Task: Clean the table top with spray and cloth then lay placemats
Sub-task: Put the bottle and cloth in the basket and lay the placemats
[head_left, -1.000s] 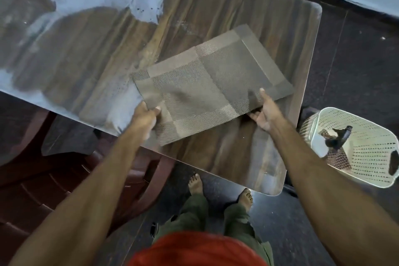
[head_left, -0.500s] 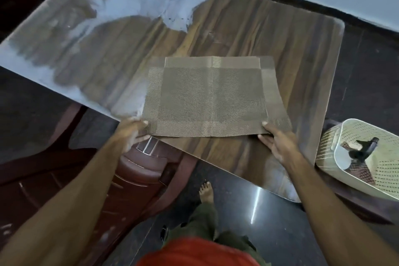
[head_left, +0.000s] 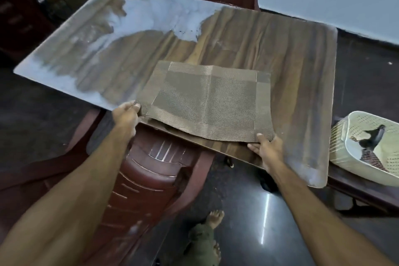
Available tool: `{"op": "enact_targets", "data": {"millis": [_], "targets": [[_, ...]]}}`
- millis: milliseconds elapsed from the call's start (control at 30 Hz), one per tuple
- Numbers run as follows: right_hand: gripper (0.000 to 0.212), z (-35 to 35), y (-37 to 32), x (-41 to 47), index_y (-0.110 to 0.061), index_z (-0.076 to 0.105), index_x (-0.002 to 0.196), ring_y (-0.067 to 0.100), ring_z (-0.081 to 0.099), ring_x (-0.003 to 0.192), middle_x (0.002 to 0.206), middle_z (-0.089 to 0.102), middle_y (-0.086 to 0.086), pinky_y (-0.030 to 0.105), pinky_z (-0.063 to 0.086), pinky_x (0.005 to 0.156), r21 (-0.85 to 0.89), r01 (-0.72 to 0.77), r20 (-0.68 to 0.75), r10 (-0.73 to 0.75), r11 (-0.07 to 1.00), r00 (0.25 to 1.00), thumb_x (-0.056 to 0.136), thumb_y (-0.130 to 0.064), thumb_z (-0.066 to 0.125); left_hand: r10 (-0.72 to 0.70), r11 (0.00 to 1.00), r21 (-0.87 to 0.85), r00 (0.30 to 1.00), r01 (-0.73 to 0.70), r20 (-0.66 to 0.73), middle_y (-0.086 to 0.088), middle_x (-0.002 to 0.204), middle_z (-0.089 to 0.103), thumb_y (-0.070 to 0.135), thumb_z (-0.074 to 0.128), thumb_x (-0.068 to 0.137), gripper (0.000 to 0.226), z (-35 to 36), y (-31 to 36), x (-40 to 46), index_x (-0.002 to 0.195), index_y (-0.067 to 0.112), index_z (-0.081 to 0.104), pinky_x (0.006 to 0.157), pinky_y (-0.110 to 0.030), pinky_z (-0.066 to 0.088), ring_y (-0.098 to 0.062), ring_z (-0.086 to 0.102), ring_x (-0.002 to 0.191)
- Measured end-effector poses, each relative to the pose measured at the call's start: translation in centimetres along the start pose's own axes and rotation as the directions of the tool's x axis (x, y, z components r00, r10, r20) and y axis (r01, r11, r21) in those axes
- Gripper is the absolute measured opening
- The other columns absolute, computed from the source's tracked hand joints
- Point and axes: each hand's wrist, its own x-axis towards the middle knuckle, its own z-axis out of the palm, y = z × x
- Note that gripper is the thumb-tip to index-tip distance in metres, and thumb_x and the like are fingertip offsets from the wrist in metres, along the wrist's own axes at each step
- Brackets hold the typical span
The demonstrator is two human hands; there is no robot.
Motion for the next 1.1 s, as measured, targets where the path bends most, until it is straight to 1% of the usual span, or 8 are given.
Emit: {"op": "enact_targets", "data": {"millis": [133,267,433,600,700,800,1000,1100], "targets": [[0.021,1.9,0.9,-1.5,-0.008,0.052,0.12,0.019,0.067,0.076,0.104,0.064,0.006,0.019,0.056,0.055,-0.065,-0.004,0.017,0.005,0.998,1.0,0.1,-0.001,0.053,-0.047,0.994,0.098,0.997,0.041,0.063,0.001,0.079,0.063,-0.008,0.05,0.097,0.032,-2.7,1.5,1.3,0.128,-0.004,0.056,0.087,-0.038,0.056,-0.016,0.063,0.084],[0.012,4.0,1.7,-3.1,-0.008,0.058,0.108,0.016,0.068,0.077,0.101,0.067,0.006,0.018,0.056,0.058,-0.091,0.016,0.033,-0.013,0.996,0.999,0.097,-0.002,0.058,-0.052,0.993,0.112,0.996,0.043,0.076,-0.008,0.09,0.063,-0.009,0.052,0.096,0.034,-5.3,2.6,4.1,0.129,-0.005,0.056,0.099,-0.043,0.05,-0.022,0.063,0.09],[0.013,7.2,3.1,-4.5,-0.013,0.06,0.097,0.012,0.067,0.071,0.093,0.068,0.002,0.018,0.056,0.06,-0.122,0.066,0.024,-0.064,0.99,0.998,0.096,-0.001,0.06,-0.067,0.993,0.101,0.991,0.056,0.116,-0.006,0.088,0.063,-0.007,0.055,0.095,0.034,-7.6,3.3,8.6,0.129,-0.005,0.056,0.098,-0.042,0.051,-0.023,0.063,0.092],[0.023,12.9,4.4,-5.1,-0.007,0.057,0.115,0.012,0.067,0.08,0.1,0.066,0.004,0.019,0.058,0.06,-0.162,0.107,-0.03,-0.113,0.981,0.993,0.093,-0.003,0.064,-0.056,0.996,0.078,0.988,0.045,0.141,-0.006,0.087,0.061,-0.009,0.056,0.094,0.017,-10.0,4.0,14.3,0.105,0.002,0.062,0.092,-0.04,0.053,-0.024,0.061,0.097],[0.029,15.8,5.2,-4.8,-0.007,0.056,0.12,0.013,0.066,0.078,0.107,0.066,0.009,0.017,0.055,0.054,-0.245,0.144,-0.081,-0.168,0.959,0.982,0.092,-0.006,0.067,-0.045,0.993,0.117,0.986,0.026,0.163,-0.011,0.101,0.062,-0.006,0.058,0.094,0.028,-11.6,4.6,18.0,0.121,0.0,0.059,0.086,-0.033,0.052,-0.018,0.062,0.093],[0.028,16.7,5.7,-4.4,-0.005,0.059,0.118,0.01,0.063,0.073,0.107,0.068,0.012,0.014,0.051,0.049,-0.31,0.146,-0.169,-0.206,0.94,0.964,0.091,-0.007,0.069,-0.088,0.983,0.177,0.958,0.04,0.271,-0.003,0.09,0.061,-0.005,0.057,0.095,0.013,-11.9,4.6,21.4,0.098,0.007,0.059,0.084,-0.035,0.054,-0.02,0.059,0.1],[0.044,16.7,7.3,-4.5,0.003,0.059,0.125,0.006,0.063,0.063,0.102,0.069,0.015,0.013,0.049,0.046,-0.409,0.105,-0.3,-0.243,0.906,0.922,0.089,-0.015,0.074,-0.121,0.952,0.307,0.922,0.002,0.369,0.0,0.087,0.057,0.0,0.06,0.095,0.023,-11.7,3.2,24.0,0.083,0.016,0.051,0.058,-0.02,0.057,-0.009,0.058,0.081],[0.045,17.1,7.4,-4.8,0.001,0.061,0.125,0.014,0.067,0.076,0.098,0.07,0.01,0.021,0.056,0.061,-0.439,0.114,-0.306,-0.267,0.891,0.914,0.087,-0.018,0.076,-0.111,0.951,0.309,0.925,-0.007,0.363,-0.001,0.087,0.057,-0.001,0.063,0.093,0.021,-11.8,2.9,24.8,0.082,0.014,0.052,0.052,-0.017,0.056,-0.01,0.059,0.082]]}}
